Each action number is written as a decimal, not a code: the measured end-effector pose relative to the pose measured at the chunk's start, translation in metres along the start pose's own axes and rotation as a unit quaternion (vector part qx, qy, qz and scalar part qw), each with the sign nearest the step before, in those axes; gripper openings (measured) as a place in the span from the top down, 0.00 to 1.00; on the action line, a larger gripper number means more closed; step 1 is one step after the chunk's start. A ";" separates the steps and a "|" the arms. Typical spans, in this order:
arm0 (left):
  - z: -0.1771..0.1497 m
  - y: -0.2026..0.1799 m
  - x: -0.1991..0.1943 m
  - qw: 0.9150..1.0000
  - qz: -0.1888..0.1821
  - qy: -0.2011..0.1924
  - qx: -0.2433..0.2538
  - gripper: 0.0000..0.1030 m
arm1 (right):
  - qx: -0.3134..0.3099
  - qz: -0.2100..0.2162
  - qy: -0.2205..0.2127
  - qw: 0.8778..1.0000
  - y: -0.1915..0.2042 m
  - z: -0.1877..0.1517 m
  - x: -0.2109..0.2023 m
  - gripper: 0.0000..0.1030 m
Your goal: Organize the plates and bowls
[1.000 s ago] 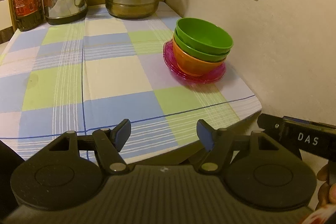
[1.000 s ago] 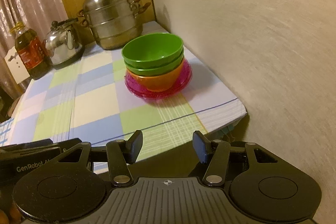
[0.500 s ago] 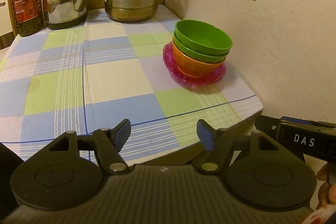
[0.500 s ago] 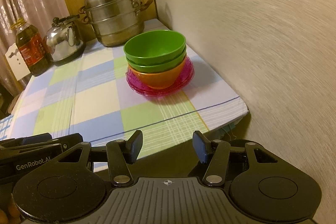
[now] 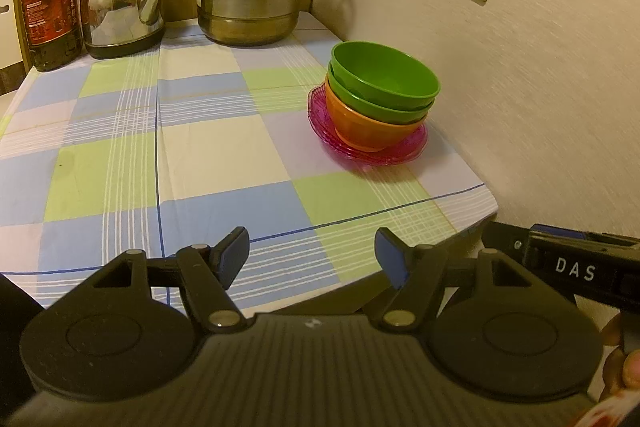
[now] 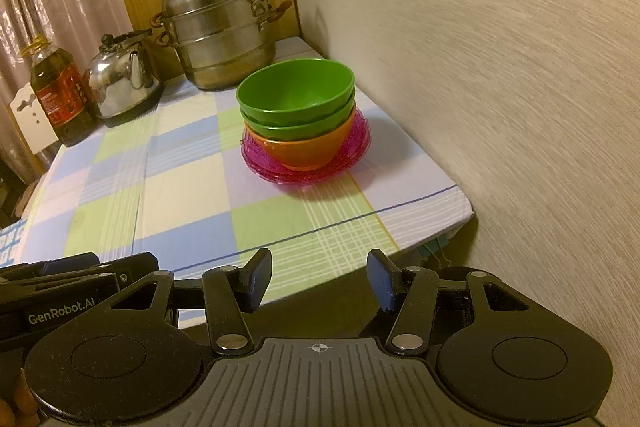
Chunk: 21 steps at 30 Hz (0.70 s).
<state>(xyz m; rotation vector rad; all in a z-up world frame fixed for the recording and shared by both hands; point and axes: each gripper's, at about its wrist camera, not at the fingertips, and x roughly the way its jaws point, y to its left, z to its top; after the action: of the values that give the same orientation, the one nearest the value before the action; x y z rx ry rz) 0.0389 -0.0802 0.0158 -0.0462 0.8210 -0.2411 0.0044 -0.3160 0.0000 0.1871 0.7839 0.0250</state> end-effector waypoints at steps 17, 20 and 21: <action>0.001 -0.002 -0.001 1.000 -0.002 -0.001 0.002 0.35 | 0.001 0.001 0.000 1.000 0.000 0.000 0.000 0.49; 0.001 -0.001 -0.001 1.000 -0.002 -0.001 0.002 0.35 | 0.001 0.000 0.000 1.000 0.000 0.000 0.000 0.49; 0.001 -0.001 -0.001 1.000 -0.002 -0.001 0.003 0.35 | 0.001 0.000 0.000 1.000 0.000 0.000 0.000 0.49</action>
<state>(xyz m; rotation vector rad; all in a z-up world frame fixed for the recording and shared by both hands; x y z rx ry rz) 0.0385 -0.0809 0.0175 -0.0433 0.8180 -0.2472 0.0047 -0.3157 0.0005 0.1884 0.7835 0.0251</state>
